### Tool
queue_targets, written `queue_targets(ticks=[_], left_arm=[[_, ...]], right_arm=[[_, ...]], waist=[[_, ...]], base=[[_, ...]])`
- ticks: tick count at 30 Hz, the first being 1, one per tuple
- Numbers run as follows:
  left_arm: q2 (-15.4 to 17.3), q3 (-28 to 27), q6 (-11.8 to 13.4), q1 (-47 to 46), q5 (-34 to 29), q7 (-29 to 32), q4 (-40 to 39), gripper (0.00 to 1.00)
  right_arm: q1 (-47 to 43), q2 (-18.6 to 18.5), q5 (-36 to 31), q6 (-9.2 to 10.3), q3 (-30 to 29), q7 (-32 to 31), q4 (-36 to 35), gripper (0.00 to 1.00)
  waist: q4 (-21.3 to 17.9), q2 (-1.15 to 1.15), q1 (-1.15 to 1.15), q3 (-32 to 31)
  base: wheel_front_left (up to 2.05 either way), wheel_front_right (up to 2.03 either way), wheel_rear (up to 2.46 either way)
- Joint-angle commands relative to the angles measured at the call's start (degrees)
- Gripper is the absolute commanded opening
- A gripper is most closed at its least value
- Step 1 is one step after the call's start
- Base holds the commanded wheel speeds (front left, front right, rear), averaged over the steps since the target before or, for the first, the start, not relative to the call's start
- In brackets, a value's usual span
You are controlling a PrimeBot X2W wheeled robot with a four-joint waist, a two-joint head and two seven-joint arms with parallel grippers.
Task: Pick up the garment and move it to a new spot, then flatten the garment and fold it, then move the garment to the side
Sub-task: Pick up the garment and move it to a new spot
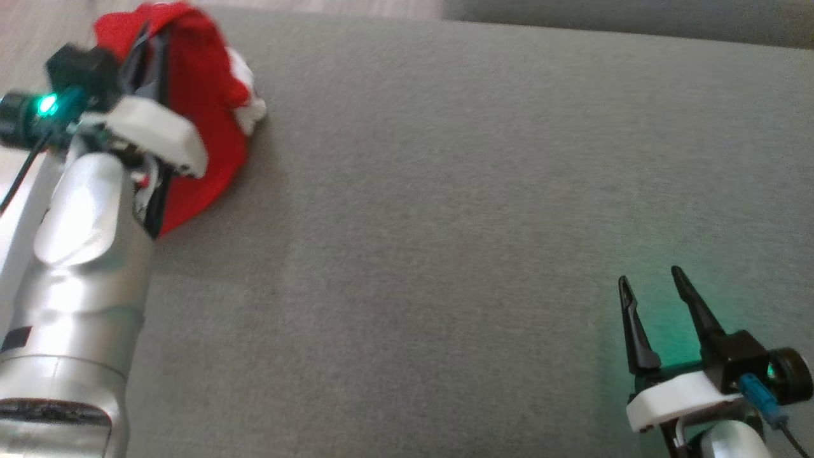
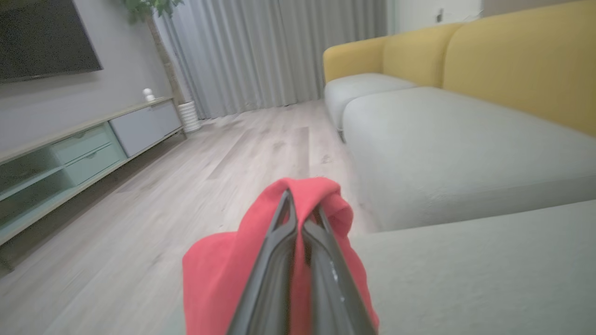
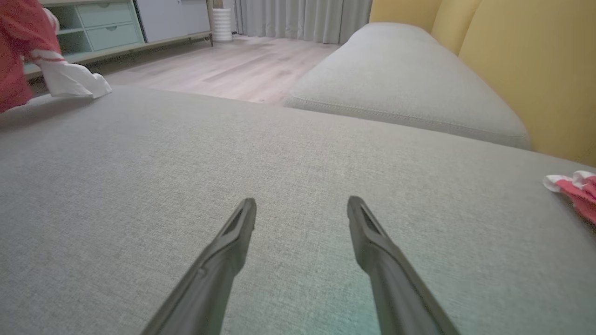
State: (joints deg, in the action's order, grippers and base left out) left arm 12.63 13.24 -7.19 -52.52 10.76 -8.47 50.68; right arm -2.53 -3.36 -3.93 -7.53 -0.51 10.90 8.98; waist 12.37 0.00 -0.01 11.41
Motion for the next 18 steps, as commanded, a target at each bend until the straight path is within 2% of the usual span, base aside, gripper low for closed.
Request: queue_targets(ticks=[1, 6, 10, 15, 18], left_arm=[[3.02, 0.16, -0.27, -2.42, 1.56, 0.97, -3.73, 0.0], [8.03, 8.41, -0.28, 1.94, 12.41, 11.16, -22.97, 0.0], [12.19, 10.9, -0.29, 7.5, 19.65, 19.9, -40.91, 0.0], [12.9, 13.48, -0.27, 15.01, 29.0, 28.91, -61.47, 0.0], [12.66, 16.1, 0.7, 19.98, 31.98, 32.5, -68.15, 0.0]], right_arm=[[1.76, 0.01, 0.44, 0.04, 1.29, 0.88, -0.91, 1.0], [2.47, 0.42, 1.96, 0.04, 0.86, 2.78, 2.87, 1.0], [2.88, 0.45, 4.3, 0.04, 0.53, 3.64, 4.9, 1.0], [3.85, 0.47, 6.0, 0.04, 0.65, 4.02, 6.14, 1.0], [4.82, 0.47, 7.19, 0.04, 0.51, 4.06, 5.79, 1.0]], waist=[[-2.64, 0.0, 0.01, -2.47], [-6.45, 0.0, 0.01, -4.36], [-9.55, 0.0, 0.01, -5.06], [-13.42, 0.0, 0.01, -4.35], [-15.84, 0.0, 0.01, -3.45]], base=[[0.0, 0.0, 0.0], [0.0, 0.0, 0.0], [0.0, 0.0, 0.0], [0.0, 0.0, 0.0], [0.0, 0.0, 0.0]])
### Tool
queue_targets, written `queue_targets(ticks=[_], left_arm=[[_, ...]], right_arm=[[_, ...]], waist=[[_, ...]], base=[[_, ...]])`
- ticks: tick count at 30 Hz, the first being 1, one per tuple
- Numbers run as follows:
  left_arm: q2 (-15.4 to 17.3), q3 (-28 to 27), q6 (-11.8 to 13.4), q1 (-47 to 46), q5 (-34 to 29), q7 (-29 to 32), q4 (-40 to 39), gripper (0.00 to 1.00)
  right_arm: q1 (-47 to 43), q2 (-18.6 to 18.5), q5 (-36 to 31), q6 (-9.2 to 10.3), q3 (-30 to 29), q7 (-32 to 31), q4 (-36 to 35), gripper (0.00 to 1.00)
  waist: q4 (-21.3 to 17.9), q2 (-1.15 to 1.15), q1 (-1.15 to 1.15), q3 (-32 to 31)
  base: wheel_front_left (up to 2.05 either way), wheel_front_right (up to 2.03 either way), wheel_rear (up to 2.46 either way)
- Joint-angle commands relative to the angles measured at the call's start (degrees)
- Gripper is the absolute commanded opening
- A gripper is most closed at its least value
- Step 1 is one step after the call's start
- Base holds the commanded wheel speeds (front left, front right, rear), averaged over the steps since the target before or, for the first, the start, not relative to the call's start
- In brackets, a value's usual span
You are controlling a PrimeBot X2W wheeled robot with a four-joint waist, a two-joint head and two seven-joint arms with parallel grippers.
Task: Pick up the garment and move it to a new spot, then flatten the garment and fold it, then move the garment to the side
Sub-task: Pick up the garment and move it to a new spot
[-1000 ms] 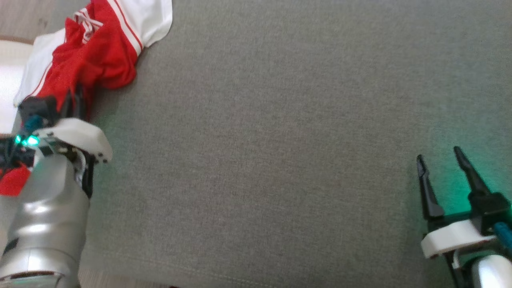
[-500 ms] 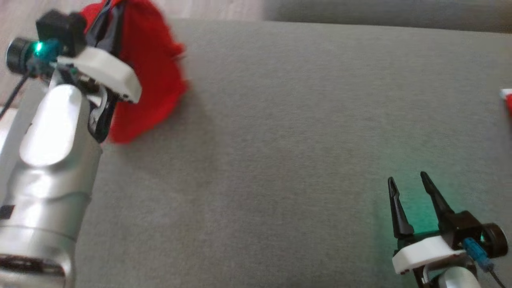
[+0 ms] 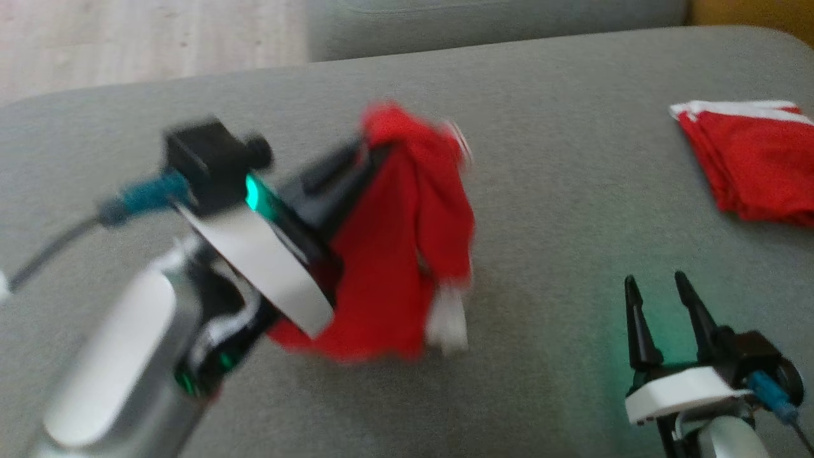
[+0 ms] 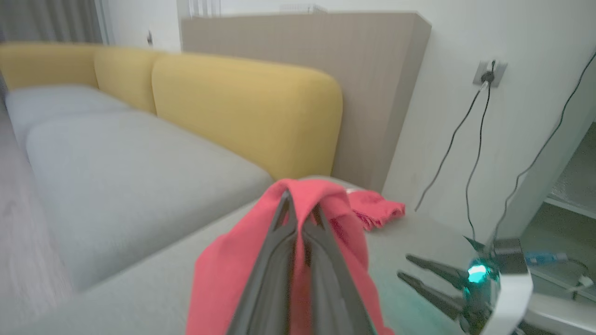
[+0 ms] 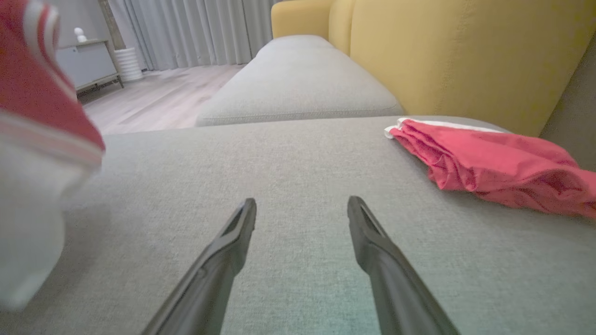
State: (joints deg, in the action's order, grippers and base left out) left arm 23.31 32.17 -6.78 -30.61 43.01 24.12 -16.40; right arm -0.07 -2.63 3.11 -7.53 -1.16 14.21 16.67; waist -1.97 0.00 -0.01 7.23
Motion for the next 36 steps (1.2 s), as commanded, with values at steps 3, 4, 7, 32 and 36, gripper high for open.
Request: queue_targets(ticks=[3, 4, 7, 32, 36], left_arm=[[2.25, -0.79, 1.65, 2.81, 0.47, 1.31, -2.54, 0.0], [2.1, -0.21, 1.94, 4.43, 1.16, 1.51, -2.17, 0.0], [3.21, 0.25, 2.68, 7.12, 0.26, 1.04, 0.86, 0.0], [-1.48, -8.0, 14.25, 9.51, -14.29, -37.64, 34.7, 1.0], [-3.56, -9.18, 16.53, 17.27, -15.31, -38.97, 30.03, 1.0]], right_arm=[[2.84, -0.25, 1.3, 0.04, 1.43, 0.77, -2.21, 1.0], [2.85, -0.25, 1.63, 0.04, 1.41, 0.77, -2.26, 1.0], [2.96, -0.25, 2.33, 0.04, 1.47, 0.77, -2.42, 1.0], [2.53, -0.25, 1.75, 0.04, 0.12, 0.78, -2.59, 1.0], [1.22, -0.25, 0.92, 0.04, -1.36, 0.78, -3.38, 1.0]], waist=[[-3.84, 0.0, 0.01, 1.68], [-4.38, 0.0, 0.01, 1.93], [-5.77, 0.0, 0.01, 3.02], [-5.01, 0.0, 0.01, 0.6], [-2.81, 0.0, 0.01, -1.66]], base=[[0.0, 0.0, 0.0], [0.0, 0.0, 0.0], [0.0, 0.0, 0.0], [0.0, 0.0, 0.0], [0.0, 0.0, 0.0]])
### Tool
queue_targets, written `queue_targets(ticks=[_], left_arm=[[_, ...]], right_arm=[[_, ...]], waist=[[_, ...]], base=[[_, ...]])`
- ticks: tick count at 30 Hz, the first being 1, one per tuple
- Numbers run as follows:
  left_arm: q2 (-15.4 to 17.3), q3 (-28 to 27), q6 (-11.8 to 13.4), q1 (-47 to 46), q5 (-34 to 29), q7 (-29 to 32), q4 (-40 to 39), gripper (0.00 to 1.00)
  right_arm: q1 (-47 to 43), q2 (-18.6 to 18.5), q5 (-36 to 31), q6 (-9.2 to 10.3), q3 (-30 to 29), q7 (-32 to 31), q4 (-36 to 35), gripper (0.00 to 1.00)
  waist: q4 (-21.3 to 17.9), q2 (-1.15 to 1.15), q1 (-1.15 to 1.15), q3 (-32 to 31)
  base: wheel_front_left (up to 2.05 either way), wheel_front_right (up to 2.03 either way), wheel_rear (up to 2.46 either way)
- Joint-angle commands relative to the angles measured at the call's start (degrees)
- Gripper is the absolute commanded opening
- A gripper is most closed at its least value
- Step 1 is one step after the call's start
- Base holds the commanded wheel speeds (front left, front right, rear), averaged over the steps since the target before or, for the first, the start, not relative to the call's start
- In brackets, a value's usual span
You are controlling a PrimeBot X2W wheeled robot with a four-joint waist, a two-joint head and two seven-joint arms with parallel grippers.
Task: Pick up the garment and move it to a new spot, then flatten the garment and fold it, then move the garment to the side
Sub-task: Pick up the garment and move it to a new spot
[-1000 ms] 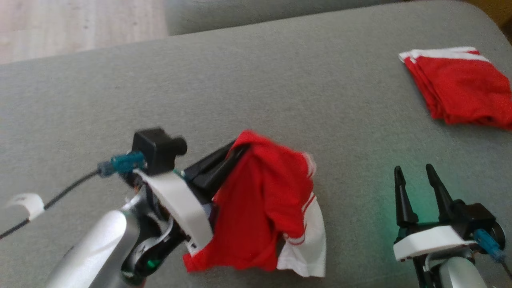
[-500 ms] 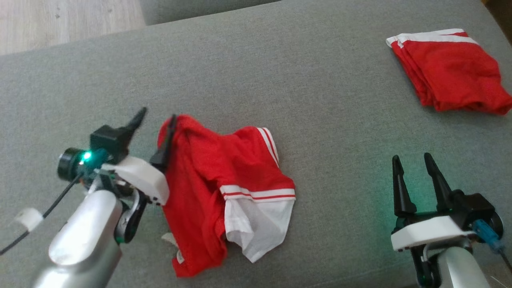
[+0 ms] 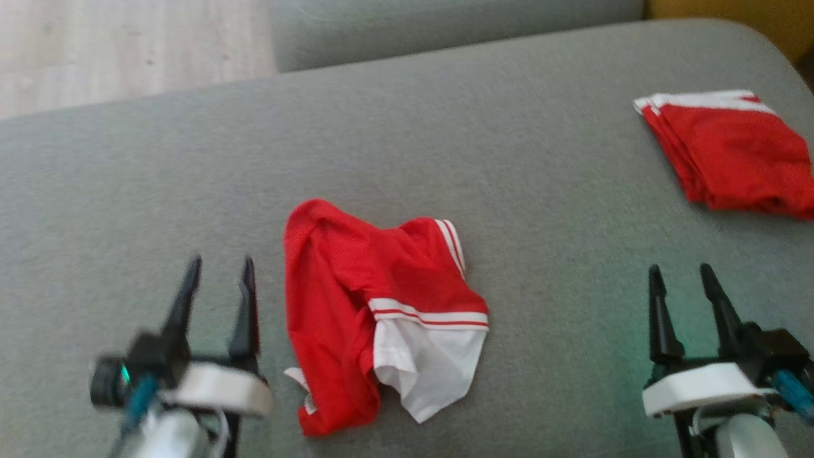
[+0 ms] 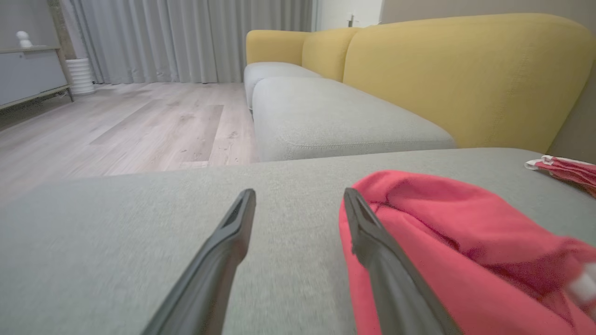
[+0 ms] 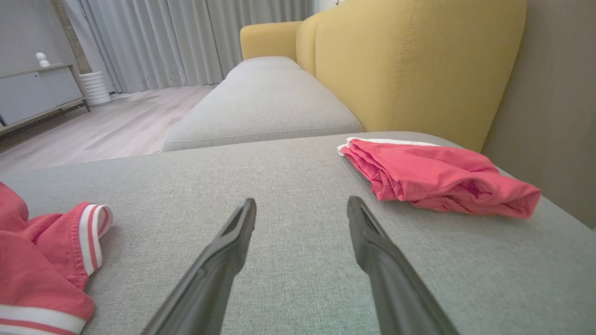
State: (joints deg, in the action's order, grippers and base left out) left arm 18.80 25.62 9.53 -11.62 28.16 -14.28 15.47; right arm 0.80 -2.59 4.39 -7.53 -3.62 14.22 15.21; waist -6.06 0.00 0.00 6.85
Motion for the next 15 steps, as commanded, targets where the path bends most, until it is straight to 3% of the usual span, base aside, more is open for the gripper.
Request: queue_targets(ticks=[1, 5, 15], left_arm=[[0.2, -3.04, 0.82, 0.22, -1.09, -0.64, -3.24, 1.0], [-2.72, -5.04, 2.04, 8.02, -5.87, -0.69, -7.81, 1.0], [-10.41, -11.75, -2.67, 18.28, -11.67, -0.71, -8.58, 1.0]], right_arm=[[-0.06, -0.29, -0.56, 0.04, 0.66, 0.77, -2.07, 1.0], [-1.42, -0.29, -1.34, 0.04, -0.97, 0.77, -2.64, 1.0], [-5.02, -0.29, -2.38, 0.04, -2.27, 0.77, -1.78, 1.0]], waist=[[1.92, 0.0, 0.0, -1.85], [4.41, 0.0, 0.0, -3.62], [9.49, 0.0, 0.0, -7.08]], base=[[0.0, 0.0, 0.0], [0.0, 0.0, 0.0], [0.0, 0.0, 0.0]])
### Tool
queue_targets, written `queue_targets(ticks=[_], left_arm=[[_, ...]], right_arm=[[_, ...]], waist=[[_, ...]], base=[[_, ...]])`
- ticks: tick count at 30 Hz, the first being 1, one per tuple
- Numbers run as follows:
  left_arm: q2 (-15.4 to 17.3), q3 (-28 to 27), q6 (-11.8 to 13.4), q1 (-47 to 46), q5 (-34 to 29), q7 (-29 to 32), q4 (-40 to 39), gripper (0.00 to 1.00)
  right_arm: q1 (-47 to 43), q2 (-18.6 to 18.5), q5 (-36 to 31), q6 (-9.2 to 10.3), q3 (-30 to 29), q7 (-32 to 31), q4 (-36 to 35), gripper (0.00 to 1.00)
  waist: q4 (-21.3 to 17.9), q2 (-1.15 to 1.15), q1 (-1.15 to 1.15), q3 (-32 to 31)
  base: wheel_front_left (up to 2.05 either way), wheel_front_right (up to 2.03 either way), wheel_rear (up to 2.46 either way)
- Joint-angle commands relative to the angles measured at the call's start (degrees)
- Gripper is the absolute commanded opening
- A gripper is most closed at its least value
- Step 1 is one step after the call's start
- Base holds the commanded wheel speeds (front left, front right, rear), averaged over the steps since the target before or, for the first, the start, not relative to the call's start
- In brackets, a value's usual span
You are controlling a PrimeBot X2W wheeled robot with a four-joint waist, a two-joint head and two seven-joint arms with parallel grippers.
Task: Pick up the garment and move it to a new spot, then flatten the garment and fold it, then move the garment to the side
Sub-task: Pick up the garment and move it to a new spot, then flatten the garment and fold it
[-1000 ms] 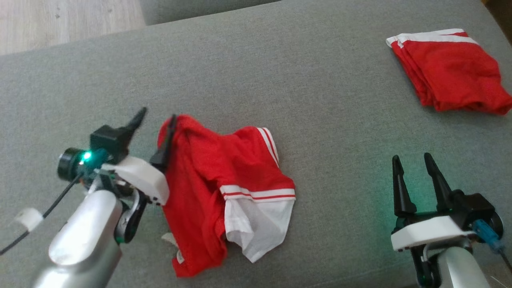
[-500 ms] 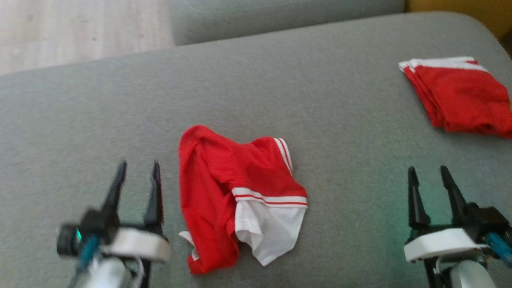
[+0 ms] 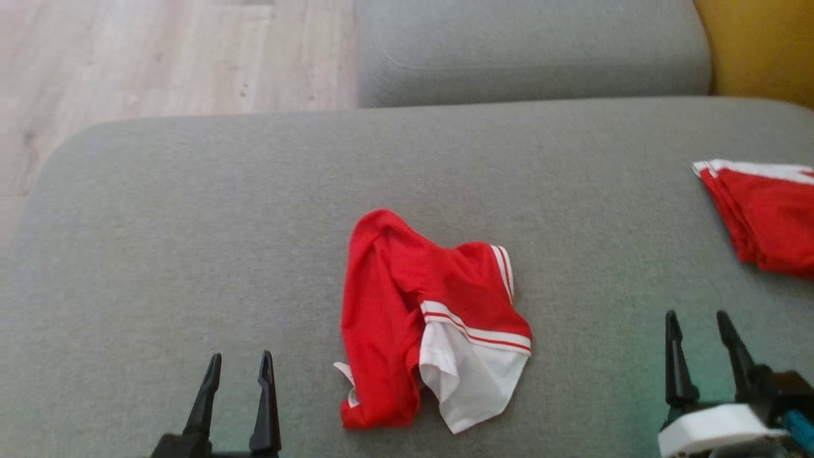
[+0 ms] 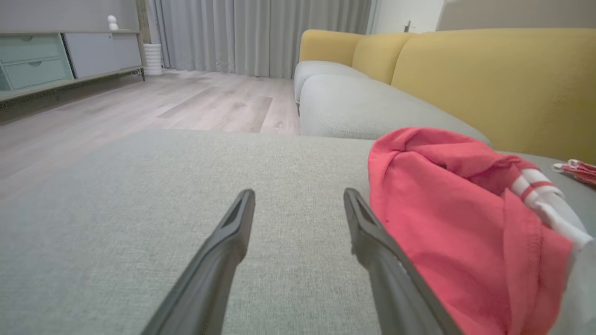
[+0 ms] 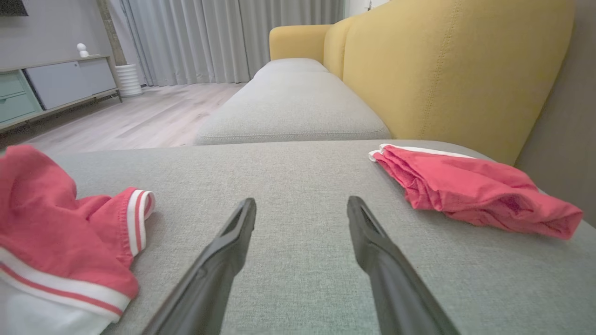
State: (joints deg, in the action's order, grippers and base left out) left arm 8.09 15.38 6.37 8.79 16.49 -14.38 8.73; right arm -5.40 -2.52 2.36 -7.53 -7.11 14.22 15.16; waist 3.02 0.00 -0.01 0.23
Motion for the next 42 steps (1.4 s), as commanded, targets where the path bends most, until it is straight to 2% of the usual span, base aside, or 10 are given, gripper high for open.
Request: queue_targets(ticks=[1, 6, 14, 29, 32, 35, 42], left_arm=[[-0.81, -3.04, -0.52, -1.27, -0.97, -0.61, -1.69, 1.0], [-2.61, -6.54, -2.83, -0.19, -3.19, -0.62, -0.64, 1.0], [-3.65, -10.35, -6.62, -1.97, -6.0, -0.62, 2.51, 1.0], [-4.9, -11.69, -9.47, -2.34, -8.41, -0.62, 4.12, 1.0], [-5.03, -8.41, -11.78, -2.5, -7.58, -0.62, 4.53, 1.0], [-5.09, -2.19, -13.34, -2.89, -6.51, -0.62, 6.64, 1.0], [-4.65, 9.8, -13.82, -7.01, -3.91, 0.52, 15.06, 1.0]], right_arm=[[0.61, -0.36, -0.15, 0.04, 1.34, 0.77, -1.31, 1.0], [-0.35, -0.36, 0.19, 0.04, 2.2, 0.78, -0.42, 1.0], [-0.57, -0.36, 0.89, 0.04, 3.01, 0.78, 0.12, 1.0], [-0.26, -0.36, 1.62, 0.04, 4.01, 0.78, 0.71, 1.0], [-0.16, -0.36, 1.63, 0.04, 4.08, 0.78, 0.63, 1.0], [0.16, -0.36, 1.5, 0.04, 4.33, 0.78, 0.55, 1.0], [0.96, -0.36, 1.11, 0.04, 4.82, 0.78, 0.38, 1.0]], waist=[[1.01, 0.0, 0.01, -0.85], [1.82, 0.0, 0.01, -1.5], [1.77, 0.0, 0.01, -1.45], [0.23, 0.0, 0.01, -1.66], [-0.06, 0.0, 0.01, -1.6], [-0.57, 0.0, 0.01, -1.27], [-2.61, 0.0, 0.01, 0.05]], base=[[0.0, 0.0, 0.0], [0.0, 0.0, 0.0], [0.0, 0.0, 0.0], [0.0, 0.0, 0.0], [0.0, 0.0, 0.0], [0.0, 0.0, 0.0], [0.0, 0.0, 0.0]])
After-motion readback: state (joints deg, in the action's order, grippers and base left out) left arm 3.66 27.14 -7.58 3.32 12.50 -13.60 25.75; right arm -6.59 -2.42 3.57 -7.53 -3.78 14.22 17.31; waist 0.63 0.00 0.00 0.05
